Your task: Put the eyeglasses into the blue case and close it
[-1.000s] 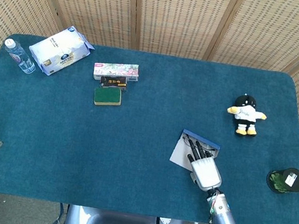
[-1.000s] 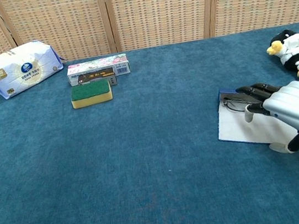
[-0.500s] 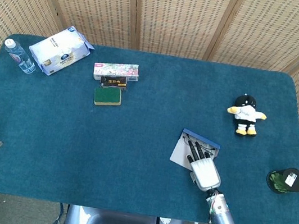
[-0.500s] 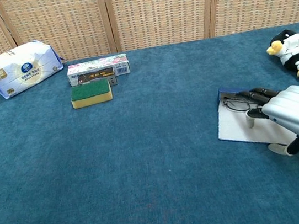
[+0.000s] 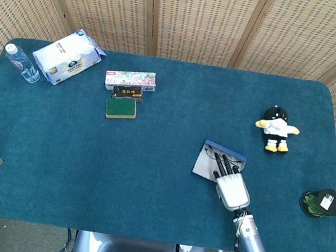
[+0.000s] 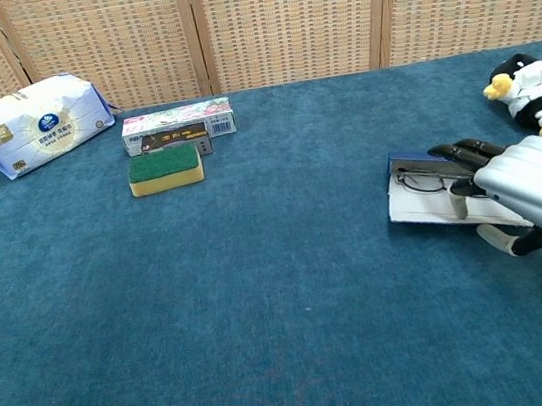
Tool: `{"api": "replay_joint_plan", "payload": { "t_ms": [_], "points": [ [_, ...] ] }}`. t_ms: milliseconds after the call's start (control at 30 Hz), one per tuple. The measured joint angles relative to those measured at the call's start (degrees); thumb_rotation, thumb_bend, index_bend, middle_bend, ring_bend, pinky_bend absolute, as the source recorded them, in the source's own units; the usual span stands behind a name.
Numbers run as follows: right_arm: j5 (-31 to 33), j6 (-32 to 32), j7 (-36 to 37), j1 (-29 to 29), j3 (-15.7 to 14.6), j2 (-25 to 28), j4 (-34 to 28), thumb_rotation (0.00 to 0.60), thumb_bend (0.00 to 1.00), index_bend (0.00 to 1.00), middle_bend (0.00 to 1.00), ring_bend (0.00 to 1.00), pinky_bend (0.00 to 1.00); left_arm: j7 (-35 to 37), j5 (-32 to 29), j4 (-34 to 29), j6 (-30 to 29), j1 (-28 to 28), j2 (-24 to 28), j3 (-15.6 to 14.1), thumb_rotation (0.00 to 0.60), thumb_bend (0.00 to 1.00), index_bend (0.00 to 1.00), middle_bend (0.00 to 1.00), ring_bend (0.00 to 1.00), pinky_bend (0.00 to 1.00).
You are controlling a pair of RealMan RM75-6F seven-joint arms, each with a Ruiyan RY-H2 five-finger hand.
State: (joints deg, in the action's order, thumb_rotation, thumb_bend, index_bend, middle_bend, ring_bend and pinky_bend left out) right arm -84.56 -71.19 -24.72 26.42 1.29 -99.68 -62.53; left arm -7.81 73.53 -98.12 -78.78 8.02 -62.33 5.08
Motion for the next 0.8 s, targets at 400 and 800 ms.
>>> {"api": "replay_joint_plan", "payload": {
  "t_ms": [400,800],
  "points": [
    [1.92,2.60,0.02,2.49,3.94,-0.65,1.12,0.600,0.55,0.47,0.02,0.00,0.33,-0.04,-0.38,0.01,0.31,0.15,-0.01,0.11,0.600,0.00,0.00,0.00,0.00,0.00],
    [2.59,4.21,0.52,3.02,4.06,-2.21,4.02,0.600,0.55,0.60,0.04,0.00,0.33,0.16,-0.58,0.03,0.64,0.29,0.07,0.18,0.600,0.00,0.00,0.00,0.00,0.00]
  ]
}}
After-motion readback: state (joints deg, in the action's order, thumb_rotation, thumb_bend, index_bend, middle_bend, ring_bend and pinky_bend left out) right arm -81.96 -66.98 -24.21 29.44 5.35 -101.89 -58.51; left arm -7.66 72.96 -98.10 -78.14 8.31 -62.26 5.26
